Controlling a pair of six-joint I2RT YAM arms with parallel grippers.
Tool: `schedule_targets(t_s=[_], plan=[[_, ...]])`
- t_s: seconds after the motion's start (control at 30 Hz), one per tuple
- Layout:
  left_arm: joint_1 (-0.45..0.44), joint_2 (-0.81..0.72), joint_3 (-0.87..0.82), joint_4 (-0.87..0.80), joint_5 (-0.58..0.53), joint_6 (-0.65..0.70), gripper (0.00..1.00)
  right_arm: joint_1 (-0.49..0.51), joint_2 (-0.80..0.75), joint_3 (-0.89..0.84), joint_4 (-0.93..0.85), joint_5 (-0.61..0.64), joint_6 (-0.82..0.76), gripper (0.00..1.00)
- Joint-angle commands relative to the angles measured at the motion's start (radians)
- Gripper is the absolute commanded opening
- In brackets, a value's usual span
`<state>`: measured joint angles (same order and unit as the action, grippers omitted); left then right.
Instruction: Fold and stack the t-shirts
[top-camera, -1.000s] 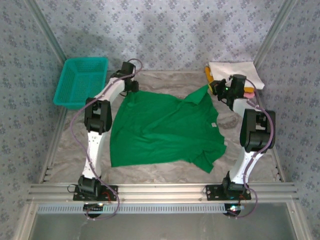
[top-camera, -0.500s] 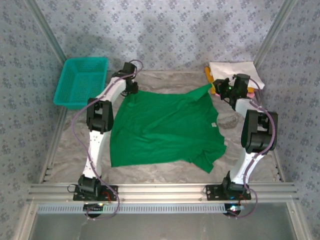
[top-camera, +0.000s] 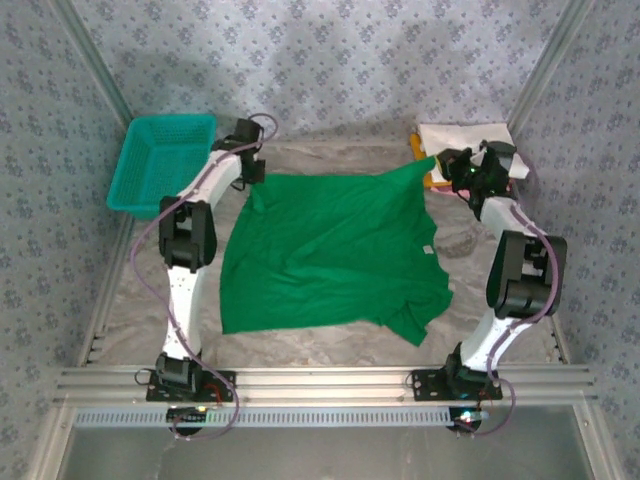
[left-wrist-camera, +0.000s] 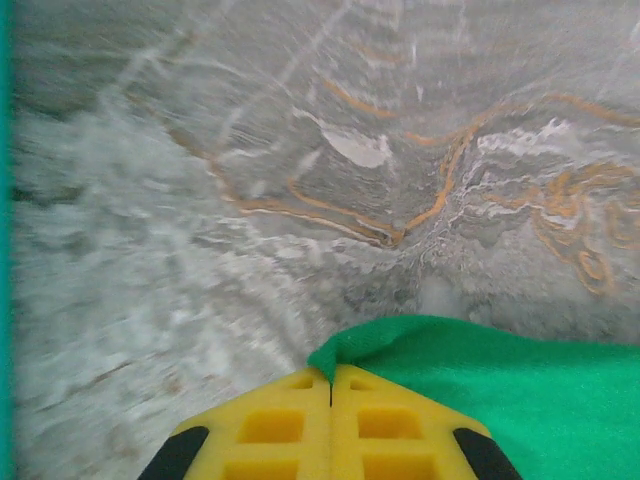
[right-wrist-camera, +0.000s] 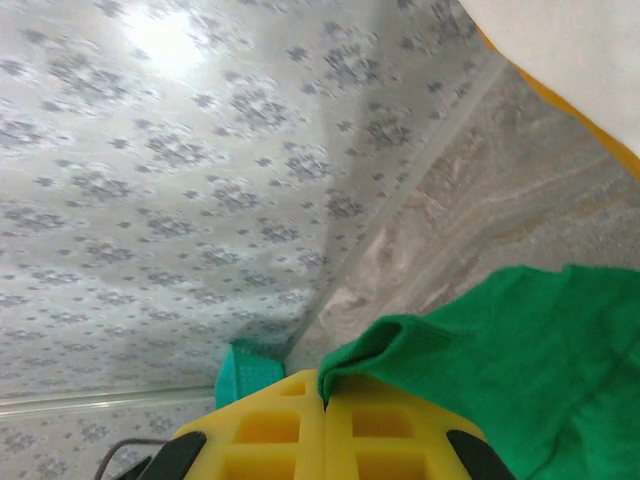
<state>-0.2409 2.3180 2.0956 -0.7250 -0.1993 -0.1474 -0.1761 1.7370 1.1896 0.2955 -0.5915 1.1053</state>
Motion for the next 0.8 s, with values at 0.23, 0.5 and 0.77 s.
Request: schedule_targets(t_s=[0.23,0.5,0.77], plan=[[0.026,-0.376,-0.212,0.091,0.044,0.070,0.00,-0.057,-0.241,-0.022,-0.092,-0.013,-0.051,0.00],[0.041,-0.903,-0.534,0.180,0.066,0.139,0.00,-0.176,-0.543,-0.049,-0.266,-0.048,-0.085,0.00],[0.043,-1.213,-0.589,0.061,0.225,0.136,0.00,-0.255,-0.815,-0.036,-0.421,-0.137,-0.122,0.00]])
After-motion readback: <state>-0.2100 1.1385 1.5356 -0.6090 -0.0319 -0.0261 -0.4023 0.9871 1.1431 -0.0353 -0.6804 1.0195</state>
